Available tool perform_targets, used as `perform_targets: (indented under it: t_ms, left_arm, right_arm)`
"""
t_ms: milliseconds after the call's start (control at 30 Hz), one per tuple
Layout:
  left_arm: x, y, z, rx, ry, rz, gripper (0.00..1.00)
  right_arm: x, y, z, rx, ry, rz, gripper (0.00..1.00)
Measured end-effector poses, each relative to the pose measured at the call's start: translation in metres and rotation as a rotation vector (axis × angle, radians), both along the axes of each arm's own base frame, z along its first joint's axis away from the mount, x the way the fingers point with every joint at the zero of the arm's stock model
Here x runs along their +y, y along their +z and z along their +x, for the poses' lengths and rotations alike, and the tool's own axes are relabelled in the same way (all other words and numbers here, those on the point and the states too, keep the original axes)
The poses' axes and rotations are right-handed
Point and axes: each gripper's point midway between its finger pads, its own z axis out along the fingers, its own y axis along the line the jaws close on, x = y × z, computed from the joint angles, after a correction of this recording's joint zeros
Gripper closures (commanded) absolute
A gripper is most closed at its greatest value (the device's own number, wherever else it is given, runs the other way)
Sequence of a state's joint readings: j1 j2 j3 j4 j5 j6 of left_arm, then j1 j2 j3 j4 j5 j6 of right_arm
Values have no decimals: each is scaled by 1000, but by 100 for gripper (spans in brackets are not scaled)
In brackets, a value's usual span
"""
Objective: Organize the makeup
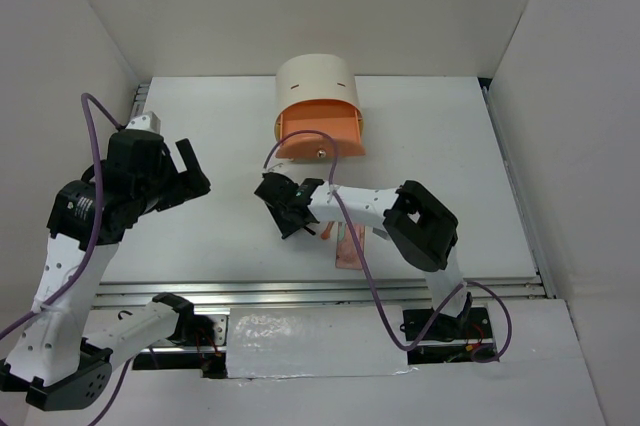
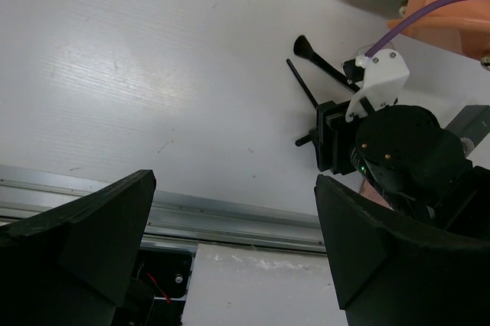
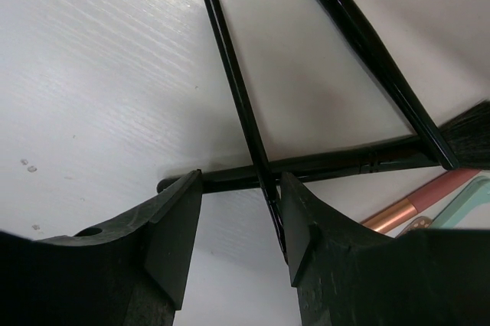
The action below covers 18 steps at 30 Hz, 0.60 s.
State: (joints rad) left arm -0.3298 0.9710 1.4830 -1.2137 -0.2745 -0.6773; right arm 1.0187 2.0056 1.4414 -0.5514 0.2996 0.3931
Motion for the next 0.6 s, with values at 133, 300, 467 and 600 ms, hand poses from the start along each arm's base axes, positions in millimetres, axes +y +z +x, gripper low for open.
perform_targets:
  t_ms: [133,300,467,600]
  left_arm:
    - [0,0,0,0,-1,0,1]
    - [0,0,0,1,-1,1,1]
    - [1,-1,-2,4,-1,2,1]
    - [2,0,-5,3,-1,2,1]
  right_arm:
    - [3,3,4,-9,1,12,46]
    - [10,15,14,-32,-4,43,47]
    - [5,13,20,-33,-13,38,48]
    - [-1,7,22,-25,-21,31,50]
